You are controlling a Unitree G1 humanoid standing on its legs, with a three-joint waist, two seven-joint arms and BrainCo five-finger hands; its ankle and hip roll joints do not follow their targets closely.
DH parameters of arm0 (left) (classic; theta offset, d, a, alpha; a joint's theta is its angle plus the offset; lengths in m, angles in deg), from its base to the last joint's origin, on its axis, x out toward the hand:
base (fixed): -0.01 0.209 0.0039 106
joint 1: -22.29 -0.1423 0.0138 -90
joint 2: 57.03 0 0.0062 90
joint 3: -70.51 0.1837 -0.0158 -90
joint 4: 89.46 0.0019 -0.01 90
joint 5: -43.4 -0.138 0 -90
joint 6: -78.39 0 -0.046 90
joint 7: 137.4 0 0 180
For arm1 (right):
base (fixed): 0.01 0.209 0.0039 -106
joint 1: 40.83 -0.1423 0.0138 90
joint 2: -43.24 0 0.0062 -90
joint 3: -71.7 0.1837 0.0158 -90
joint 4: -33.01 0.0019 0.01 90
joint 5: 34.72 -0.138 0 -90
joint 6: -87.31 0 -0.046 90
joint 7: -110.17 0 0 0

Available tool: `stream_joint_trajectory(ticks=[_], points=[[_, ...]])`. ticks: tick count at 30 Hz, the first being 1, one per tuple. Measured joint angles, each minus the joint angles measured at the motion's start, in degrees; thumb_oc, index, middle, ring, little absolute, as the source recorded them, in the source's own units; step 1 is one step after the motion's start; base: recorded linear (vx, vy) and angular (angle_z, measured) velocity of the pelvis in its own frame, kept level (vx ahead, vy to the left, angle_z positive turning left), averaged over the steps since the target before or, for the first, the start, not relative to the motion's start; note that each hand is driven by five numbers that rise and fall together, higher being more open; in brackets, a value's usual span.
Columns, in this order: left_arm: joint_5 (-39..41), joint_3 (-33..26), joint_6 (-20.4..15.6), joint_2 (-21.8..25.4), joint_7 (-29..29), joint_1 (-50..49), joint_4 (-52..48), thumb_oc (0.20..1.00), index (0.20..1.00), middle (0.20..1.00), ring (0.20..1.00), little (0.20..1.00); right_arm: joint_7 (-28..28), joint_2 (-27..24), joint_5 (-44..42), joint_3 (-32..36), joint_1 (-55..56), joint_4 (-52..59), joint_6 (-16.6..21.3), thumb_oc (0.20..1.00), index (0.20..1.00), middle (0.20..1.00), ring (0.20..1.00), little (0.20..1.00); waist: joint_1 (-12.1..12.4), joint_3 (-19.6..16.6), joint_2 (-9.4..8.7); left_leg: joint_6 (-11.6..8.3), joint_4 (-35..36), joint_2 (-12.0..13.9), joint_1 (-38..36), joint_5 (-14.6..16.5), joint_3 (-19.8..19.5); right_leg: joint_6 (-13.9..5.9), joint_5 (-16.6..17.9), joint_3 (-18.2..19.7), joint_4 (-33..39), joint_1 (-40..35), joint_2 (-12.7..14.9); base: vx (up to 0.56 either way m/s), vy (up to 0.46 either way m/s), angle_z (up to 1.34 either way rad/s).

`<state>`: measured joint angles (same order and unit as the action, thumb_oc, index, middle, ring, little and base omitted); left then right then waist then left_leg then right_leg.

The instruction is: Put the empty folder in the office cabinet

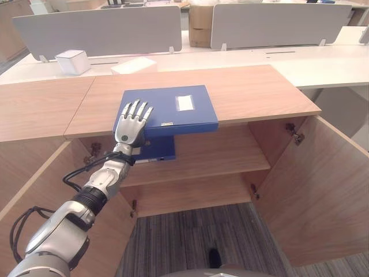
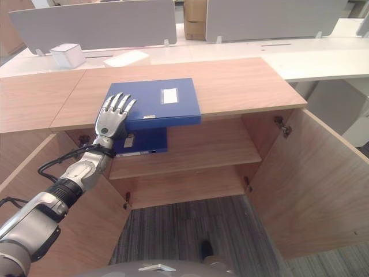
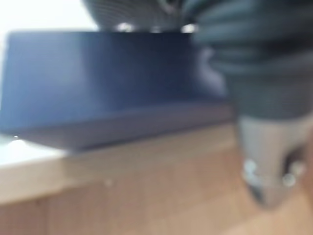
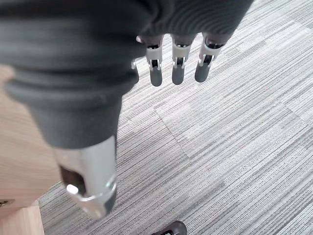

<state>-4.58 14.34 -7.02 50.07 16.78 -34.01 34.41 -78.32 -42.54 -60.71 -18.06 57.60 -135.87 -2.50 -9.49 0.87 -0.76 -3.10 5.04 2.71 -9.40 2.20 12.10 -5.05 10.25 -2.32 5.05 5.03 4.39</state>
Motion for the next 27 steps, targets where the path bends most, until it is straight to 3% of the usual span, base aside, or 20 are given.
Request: stream_joint_trajectory(ticks=[27], points=[[0.6,-0.3,-0.6,-0.8,0.5,-2.4,1.1,1.0,1.0,1.0,1.0,1.0,-0.4,0.0,0.0,0.0,0.1,0.0,0.7,1.0,1.0,1.0,1.0,1.0,0.1,-0.8,-0.63,-0.09,0.0,0.0,-0.4,-0.1,0.2,0.14,0.2,0.1,0.0,-0.2,0.0,0.0,0.0,0.0]])
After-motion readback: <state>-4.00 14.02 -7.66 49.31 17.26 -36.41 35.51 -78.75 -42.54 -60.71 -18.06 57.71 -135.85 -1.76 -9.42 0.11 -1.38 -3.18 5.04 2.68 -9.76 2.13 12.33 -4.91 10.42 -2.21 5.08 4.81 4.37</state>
